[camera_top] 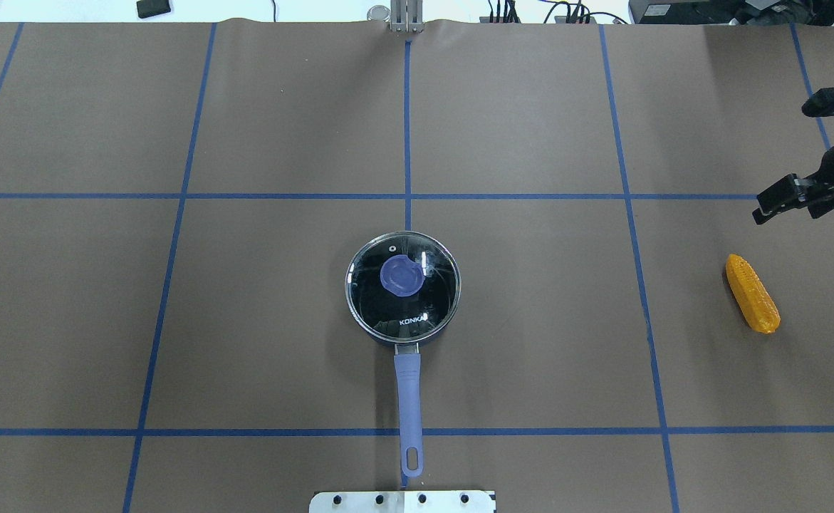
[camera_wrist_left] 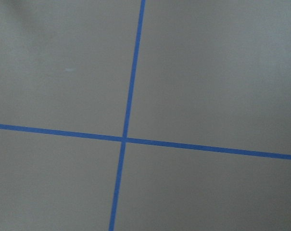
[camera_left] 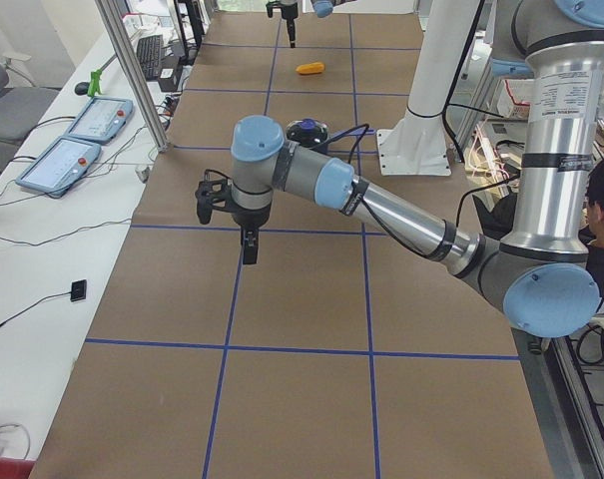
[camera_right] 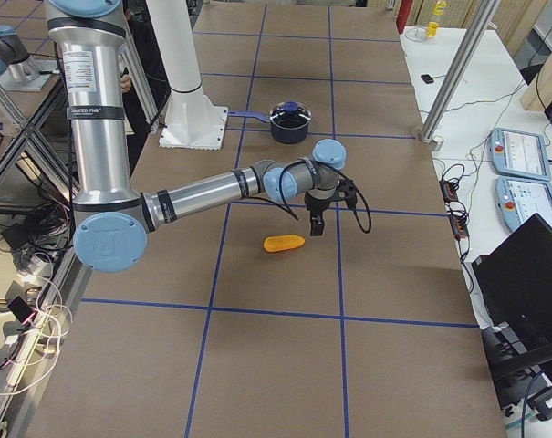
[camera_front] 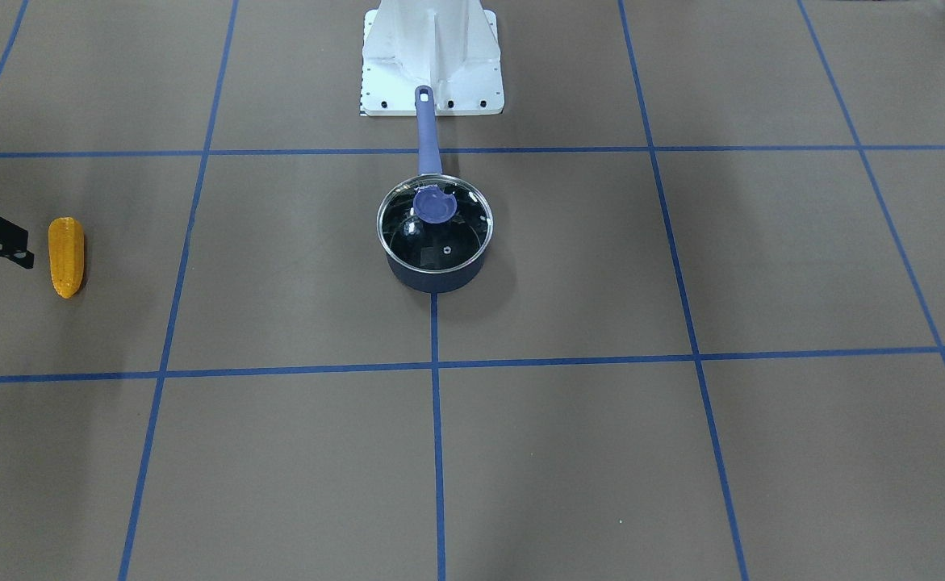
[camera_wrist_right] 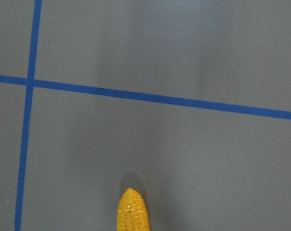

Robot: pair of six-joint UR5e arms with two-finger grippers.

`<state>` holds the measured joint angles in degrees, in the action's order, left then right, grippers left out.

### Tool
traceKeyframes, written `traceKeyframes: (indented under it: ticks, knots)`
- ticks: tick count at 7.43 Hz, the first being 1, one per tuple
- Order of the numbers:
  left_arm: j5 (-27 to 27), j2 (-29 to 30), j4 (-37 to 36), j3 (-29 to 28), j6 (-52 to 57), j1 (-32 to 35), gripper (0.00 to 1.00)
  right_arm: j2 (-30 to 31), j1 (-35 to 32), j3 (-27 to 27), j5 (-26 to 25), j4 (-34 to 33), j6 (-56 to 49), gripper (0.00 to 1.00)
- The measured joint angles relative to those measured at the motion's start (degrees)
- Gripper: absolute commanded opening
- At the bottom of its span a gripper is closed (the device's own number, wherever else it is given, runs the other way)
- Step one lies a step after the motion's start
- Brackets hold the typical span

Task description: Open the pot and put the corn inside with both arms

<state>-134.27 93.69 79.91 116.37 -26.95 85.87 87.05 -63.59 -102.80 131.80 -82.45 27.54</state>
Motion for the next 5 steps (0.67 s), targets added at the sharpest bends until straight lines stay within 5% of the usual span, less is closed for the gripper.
traceKeyframes:
  ticks: [5]
  knots:
    - [1.6, 11.1, -4.6, 4.2, -24.1, -13.2, 0.98, 6.1, 6.9, 2.4, -3.8, 13.9, 5.3, 0.99]
